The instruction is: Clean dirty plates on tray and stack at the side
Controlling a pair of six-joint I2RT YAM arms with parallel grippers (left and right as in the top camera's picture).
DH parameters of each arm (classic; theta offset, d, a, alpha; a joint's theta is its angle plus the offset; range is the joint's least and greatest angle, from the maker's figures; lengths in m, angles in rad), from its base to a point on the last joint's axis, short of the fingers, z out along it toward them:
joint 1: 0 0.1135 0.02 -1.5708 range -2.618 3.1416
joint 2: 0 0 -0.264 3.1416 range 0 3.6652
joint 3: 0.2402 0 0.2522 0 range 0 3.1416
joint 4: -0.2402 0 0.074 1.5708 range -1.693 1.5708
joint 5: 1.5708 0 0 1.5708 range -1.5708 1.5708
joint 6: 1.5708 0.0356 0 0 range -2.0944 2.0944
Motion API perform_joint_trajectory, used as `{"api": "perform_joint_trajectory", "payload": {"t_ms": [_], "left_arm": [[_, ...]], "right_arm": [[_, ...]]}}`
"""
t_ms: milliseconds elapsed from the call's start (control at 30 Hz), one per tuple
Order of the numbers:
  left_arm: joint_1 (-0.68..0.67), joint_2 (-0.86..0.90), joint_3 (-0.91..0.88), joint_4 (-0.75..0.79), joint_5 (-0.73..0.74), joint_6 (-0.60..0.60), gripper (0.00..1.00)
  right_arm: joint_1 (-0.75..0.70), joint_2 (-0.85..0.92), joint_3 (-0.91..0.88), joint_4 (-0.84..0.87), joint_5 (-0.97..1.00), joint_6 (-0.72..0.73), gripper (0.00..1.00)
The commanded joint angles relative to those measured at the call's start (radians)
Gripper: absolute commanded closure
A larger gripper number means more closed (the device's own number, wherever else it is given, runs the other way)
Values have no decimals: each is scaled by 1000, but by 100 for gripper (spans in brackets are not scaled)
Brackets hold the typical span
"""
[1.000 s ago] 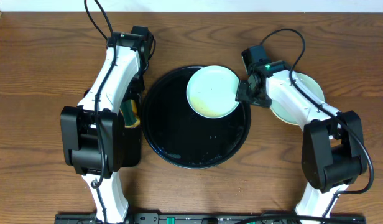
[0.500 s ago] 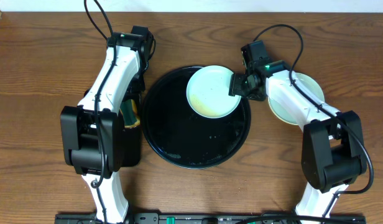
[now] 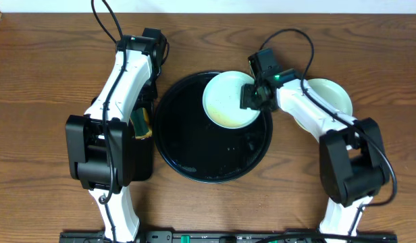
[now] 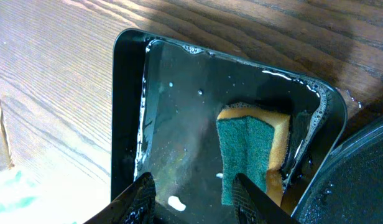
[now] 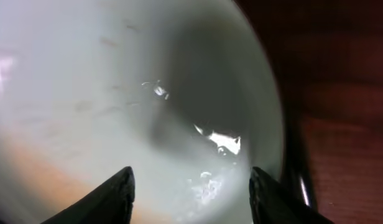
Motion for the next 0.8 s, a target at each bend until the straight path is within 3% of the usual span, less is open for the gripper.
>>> {"api": "perform_joint_trajectory", "payload": {"t_ms": [0, 433, 767], "left_arm": [[5, -11, -3, -4, -2, -9, 56], [5, -11, -3, 0, -2, -9, 53], [5, -11, -3, 0, -2, -9, 52]], "right_arm": [[-19, 40, 0, -12, 47, 28, 44], [-45, 31, 172, -145, 54, -66, 39], [-80, 31, 183, -171, 128, -64, 33]]}}
